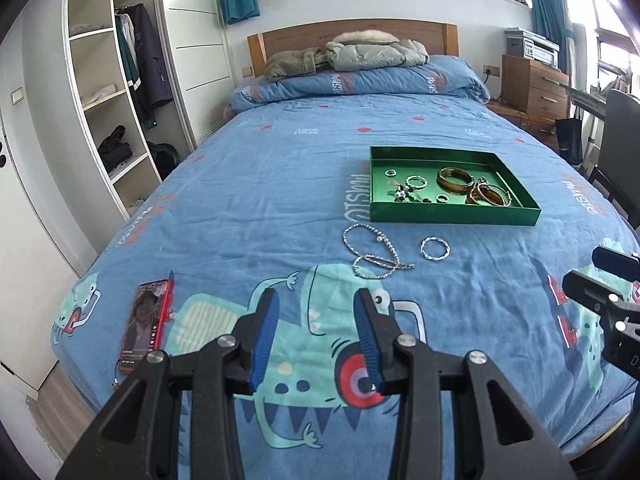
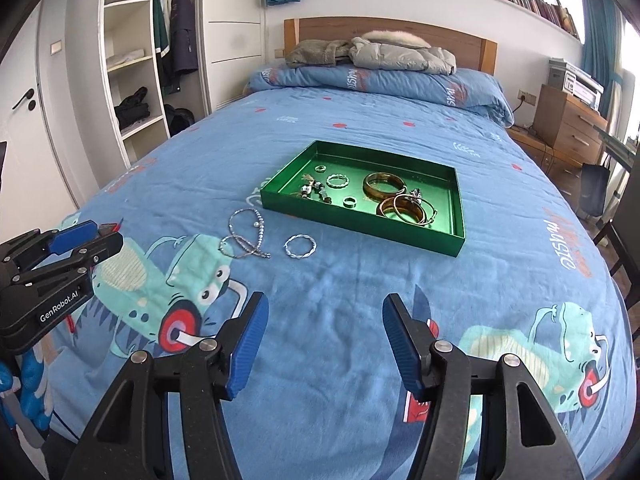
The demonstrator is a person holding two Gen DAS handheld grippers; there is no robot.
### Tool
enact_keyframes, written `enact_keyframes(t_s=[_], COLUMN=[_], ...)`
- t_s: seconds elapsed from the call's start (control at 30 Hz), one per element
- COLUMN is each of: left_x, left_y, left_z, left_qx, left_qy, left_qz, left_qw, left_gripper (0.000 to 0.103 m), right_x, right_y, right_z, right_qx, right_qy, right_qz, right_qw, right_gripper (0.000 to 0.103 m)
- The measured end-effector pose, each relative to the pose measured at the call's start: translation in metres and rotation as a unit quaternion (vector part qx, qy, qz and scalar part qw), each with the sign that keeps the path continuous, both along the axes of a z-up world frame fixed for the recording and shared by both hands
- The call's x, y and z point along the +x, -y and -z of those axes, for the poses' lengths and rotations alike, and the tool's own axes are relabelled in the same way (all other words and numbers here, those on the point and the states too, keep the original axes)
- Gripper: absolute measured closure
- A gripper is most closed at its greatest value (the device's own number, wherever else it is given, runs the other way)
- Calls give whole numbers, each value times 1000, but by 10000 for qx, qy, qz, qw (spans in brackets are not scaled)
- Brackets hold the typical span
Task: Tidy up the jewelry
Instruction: 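Withdraw both open tools from the tray back over the bed, then lower both open tools toward the beaded bracelet and twisted silver hoop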
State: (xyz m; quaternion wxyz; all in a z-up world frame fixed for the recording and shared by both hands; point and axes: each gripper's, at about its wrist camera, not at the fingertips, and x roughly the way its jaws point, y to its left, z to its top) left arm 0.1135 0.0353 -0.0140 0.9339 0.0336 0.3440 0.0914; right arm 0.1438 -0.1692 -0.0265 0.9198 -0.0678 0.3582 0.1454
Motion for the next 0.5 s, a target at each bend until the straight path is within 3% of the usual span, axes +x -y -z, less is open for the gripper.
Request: enact_keyframes(t_s=[0.5], left_x=[-48], left_y=[-26], left_z=[-15], left_qx=[-143], left_qy=[221], left_qz=[-77], left_qw=[9996], left_gripper=[66], right_x=[-44], right_y=[-17], right_z=[-14], right_qx=[-107], right_qy=[148], right_qz=[-50], right_qw=[9998], right_gripper=[41])
